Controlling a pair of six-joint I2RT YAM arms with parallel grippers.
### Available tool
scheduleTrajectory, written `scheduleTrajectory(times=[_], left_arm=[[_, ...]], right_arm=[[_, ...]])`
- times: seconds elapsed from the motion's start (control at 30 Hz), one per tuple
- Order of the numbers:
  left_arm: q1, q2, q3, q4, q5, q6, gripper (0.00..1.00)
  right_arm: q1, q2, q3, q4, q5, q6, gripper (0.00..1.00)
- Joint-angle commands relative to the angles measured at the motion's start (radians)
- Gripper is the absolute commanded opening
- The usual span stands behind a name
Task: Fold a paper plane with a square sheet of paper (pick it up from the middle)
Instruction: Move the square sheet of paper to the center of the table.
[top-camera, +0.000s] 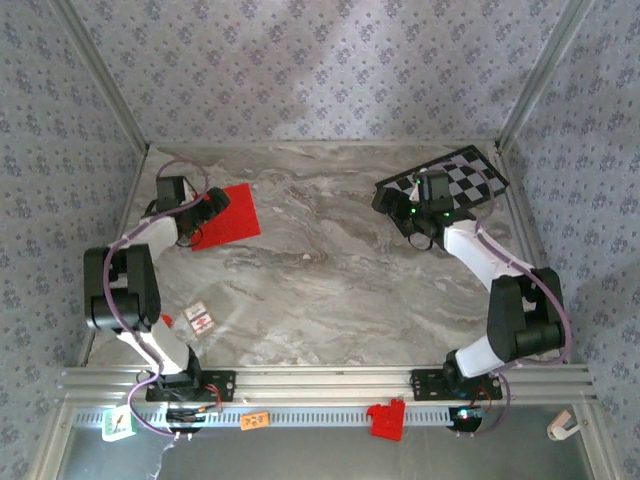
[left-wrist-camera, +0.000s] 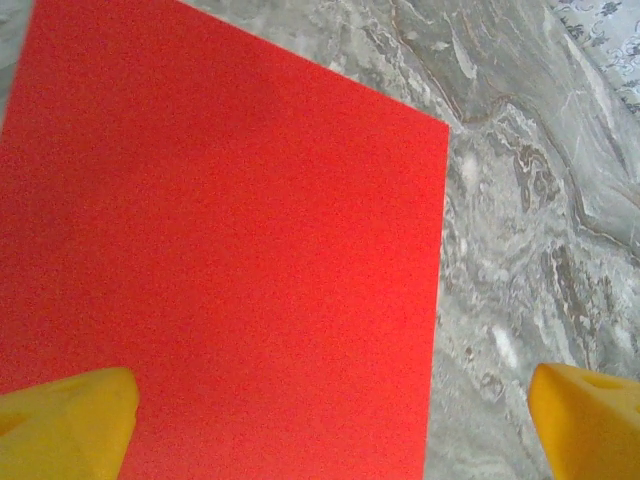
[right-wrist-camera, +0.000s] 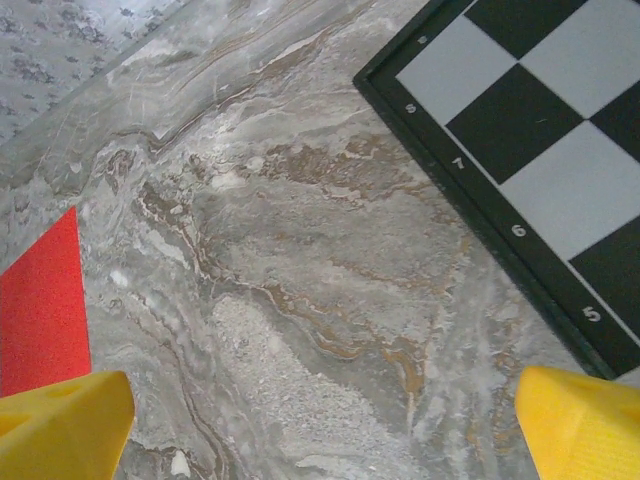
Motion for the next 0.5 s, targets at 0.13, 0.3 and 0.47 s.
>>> scheduleTrajectory(times=[0.13, 0.3, 0.47], left_arm=[[0.004, 0.198, 0.199, -0.077, 0.117, 0.008, 0.97], [-0.003, 0.239, 0.213, -0.113, 0.127, 0.020, 0.97], [-0.035, 0.233, 0.146, -0.118, 0.134, 0.030, 0.97]], right_arm=[[0.048, 0.051, 0.068, 0.009, -0.020, 0.025, 1.00], [0.068, 0.074, 0.086, 0.006, -0.023, 0.025, 1.00], [0.082, 0.093, 0.086, 0.007, -0.017, 0.024, 1.00]])
